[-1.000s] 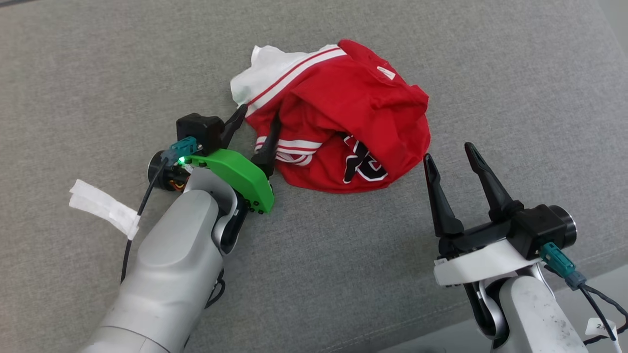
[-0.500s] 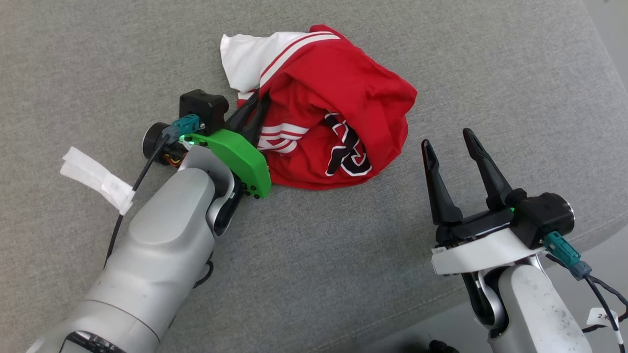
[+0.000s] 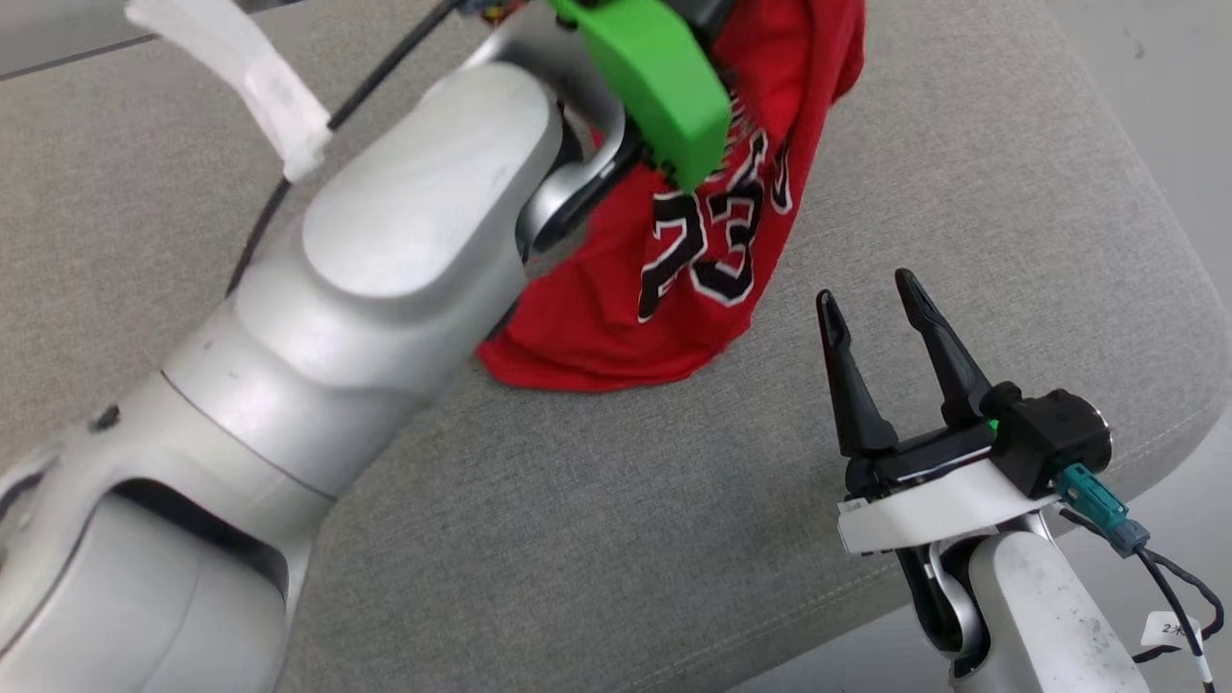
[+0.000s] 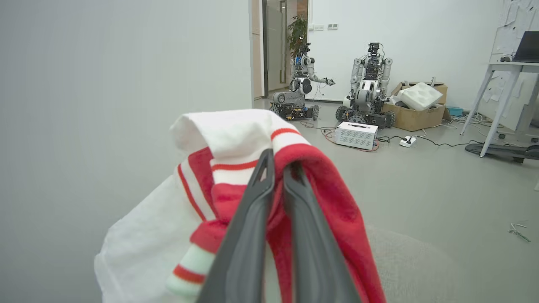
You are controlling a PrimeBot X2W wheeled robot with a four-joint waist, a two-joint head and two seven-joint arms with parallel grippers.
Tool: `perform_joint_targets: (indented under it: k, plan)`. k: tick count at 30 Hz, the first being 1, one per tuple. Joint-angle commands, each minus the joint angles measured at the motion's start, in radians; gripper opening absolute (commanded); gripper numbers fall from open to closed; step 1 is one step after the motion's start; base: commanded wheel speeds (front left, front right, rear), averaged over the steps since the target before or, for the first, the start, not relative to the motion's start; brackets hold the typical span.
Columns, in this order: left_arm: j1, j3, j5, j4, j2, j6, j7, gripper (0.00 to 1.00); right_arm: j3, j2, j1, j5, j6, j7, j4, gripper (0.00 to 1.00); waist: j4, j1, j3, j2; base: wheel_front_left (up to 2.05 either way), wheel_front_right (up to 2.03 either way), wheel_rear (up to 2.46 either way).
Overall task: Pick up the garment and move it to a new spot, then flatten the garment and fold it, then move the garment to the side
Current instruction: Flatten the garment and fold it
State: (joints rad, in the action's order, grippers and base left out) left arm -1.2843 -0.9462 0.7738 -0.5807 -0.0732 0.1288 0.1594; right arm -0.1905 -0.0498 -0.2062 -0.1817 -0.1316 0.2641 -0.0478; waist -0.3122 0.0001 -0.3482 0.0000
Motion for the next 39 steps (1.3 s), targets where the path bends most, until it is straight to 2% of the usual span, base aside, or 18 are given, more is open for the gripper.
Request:
perform_joint_targets:
  k: [1, 6, 10, 16, 20, 24, 28, 32, 34, 37, 39]
  plan:
    - [-0.056, 0.001, -0.008, 0.011, 0.002, 0.003, 0.003, 0.0, -0.005, -0.001, 0.011, -0.004, 0.002, 0.001, -0.002, 1.0, -0.018, -0.0001, 0.019, 0.0, 0.0, 0.0, 0.0]
    - [-0.223, 0.046, -0.042, 0.024, 0.011, -0.018, 0.051, 0.0, -0.002, -0.001, 0.029, 0.003, 0.002, 0.001, -0.004, 1.0, -0.018, -0.0001, 0.041, 0.0, 0.0, 0.0, 0.0]
    - [-0.217, 0.104, -0.03, 0.036, -0.022, -0.038, 0.083, 0.0, 0.016, -0.001, 0.039, 0.014, 0.002, 0.0, -0.006, 1.0, 0.012, -0.0001, 0.054, 0.0, 0.0, 0.0, 0.0]
    - [0.05, 0.115, 0.006, 0.109, -0.125, -0.057, 0.1, 0.0, 0.052, -0.001, 0.054, 0.044, 0.002, 0.0, -0.004, 1.0, 0.102, -0.0001, 0.064, 0.0, 0.0, 0.0, 0.0]
    - [0.302, 0.136, 0.021, 0.178, -0.215, -0.096, 0.107, 0.0, 0.07, -0.001, 0.057, 0.053, 0.002, 0.0, -0.004, 1.0, 0.145, -0.0001, 0.073, 0.0, 0.0, 0.0, 0.0]
    - [0.537, 0.23, 0.001, 0.281, -0.269, -0.141, 0.106, 0.0, 0.075, -0.001, 0.064, 0.062, 0.002, 0.0, -0.005, 1.0, 0.179, -0.0001, 0.079, 0.0, 0.0, 0.0, 0.0]
    - [0.752, 0.321, -0.046, 0.369, -0.283, -0.145, 0.106, 0.0, 0.08, -0.001, 0.073, 0.064, 0.002, 0.0, -0.008, 1.0, 0.2, -0.0001, 0.085, 0.0, 0.0, 0.0, 0.0]
    - [0.923, 0.346, -0.133, 0.389, -0.292, -0.151, 0.105, 0.0, 0.087, -0.001, 0.077, 0.069, 0.002, 0.0, -0.008, 1.0, 0.218, -0.0001, 0.09, 0.0, 0.0, 0.0, 0.0]
    - [1.008, 0.305, -0.169, 0.336, -0.294, -0.134, 0.103, 0.0, 0.086, -0.001, 0.077, 0.073, 0.002, 0.0, -0.012, 1.0, 0.231, -0.0001, 0.095, 0.0, 0.0, 0.0, 0.0]
    - [1.027, 0.262, -0.15, 0.276, -0.271, -0.092, 0.071, 0.0, 0.082, -0.001, 0.078, 0.08, 0.002, 0.0, -0.014, 1.0, 0.242, -0.0001, 0.101, 0.0, 0.0, 0.0, 0.0]
    - [1.029, 0.249, -0.134, 0.251, -0.26, -0.079, 0.051, 0.0, 0.079, -0.002, 0.08, 0.083, 0.002, 0.0, -0.015, 1.0, 0.246, -0.0001, 0.104, 0.0, 0.0, 0.0, 0.0]
